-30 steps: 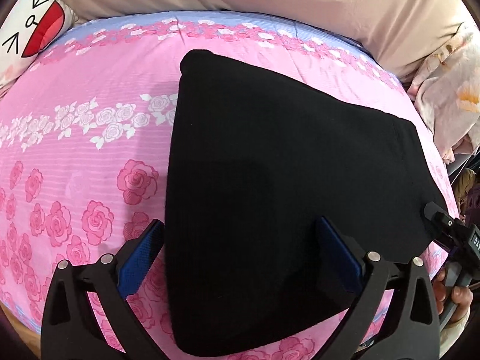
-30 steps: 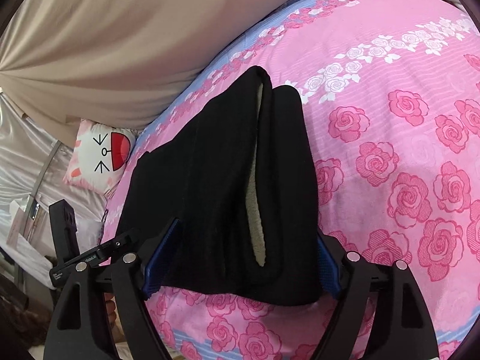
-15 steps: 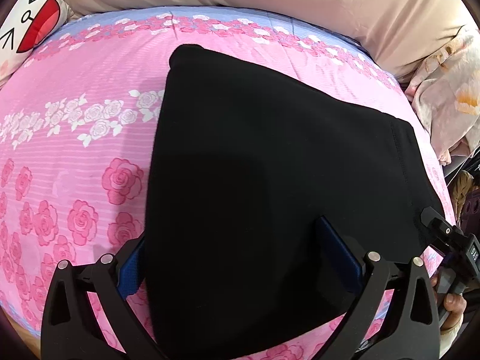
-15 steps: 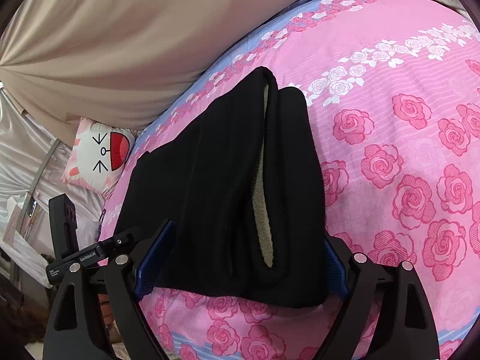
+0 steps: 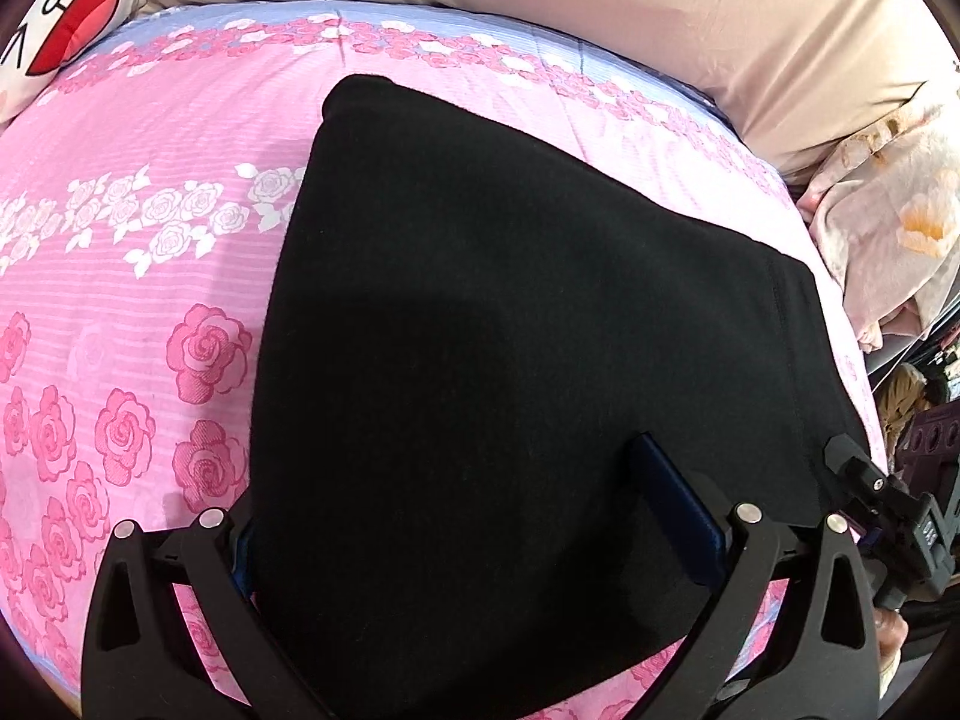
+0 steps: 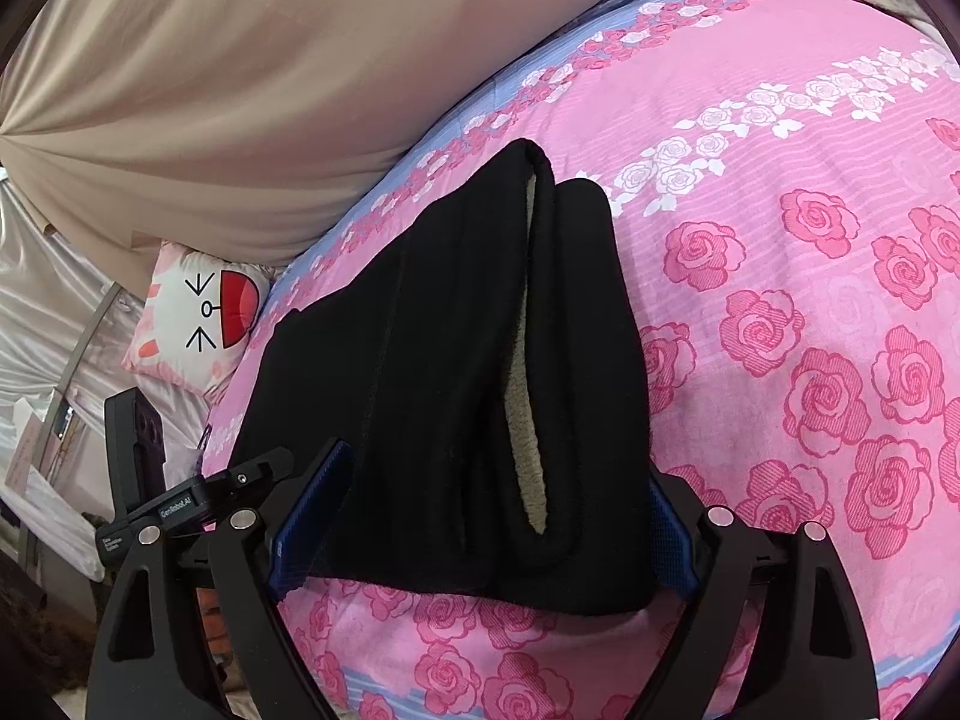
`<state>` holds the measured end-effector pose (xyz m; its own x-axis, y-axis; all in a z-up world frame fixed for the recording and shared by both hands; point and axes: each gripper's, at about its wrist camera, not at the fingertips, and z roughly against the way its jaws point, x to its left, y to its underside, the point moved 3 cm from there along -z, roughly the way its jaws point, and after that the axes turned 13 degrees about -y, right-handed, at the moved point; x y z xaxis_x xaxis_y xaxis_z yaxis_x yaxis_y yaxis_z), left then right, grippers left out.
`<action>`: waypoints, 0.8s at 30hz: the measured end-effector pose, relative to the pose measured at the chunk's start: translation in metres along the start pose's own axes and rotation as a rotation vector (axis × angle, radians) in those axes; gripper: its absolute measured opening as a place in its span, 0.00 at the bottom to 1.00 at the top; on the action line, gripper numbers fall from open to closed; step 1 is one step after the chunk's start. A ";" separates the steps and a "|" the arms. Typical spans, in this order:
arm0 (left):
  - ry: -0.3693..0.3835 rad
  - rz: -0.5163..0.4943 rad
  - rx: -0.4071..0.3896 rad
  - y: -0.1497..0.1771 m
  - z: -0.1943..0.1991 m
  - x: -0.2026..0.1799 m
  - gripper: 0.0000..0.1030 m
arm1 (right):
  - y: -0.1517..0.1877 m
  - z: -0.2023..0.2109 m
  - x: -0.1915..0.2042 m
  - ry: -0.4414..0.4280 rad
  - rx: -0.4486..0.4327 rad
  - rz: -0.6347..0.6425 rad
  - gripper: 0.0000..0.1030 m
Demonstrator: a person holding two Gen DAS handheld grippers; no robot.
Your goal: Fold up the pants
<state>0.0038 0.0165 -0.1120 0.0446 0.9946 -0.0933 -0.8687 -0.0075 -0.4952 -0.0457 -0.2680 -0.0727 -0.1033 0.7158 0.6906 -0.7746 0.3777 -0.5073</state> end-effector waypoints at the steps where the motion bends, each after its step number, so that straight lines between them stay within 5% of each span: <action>1: -0.008 -0.006 -0.003 0.000 0.000 -0.001 0.96 | 0.000 0.000 0.000 -0.001 -0.001 0.001 0.83; 24: -0.016 -0.001 -0.047 0.004 0.002 -0.002 0.96 | 0.005 -0.008 0.008 0.022 0.001 0.048 0.89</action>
<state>-0.0004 0.0144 -0.1121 0.0368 0.9962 -0.0791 -0.8445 -0.0113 -0.5355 -0.0452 -0.2553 -0.0740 -0.1261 0.7460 0.6539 -0.7698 0.3421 -0.5388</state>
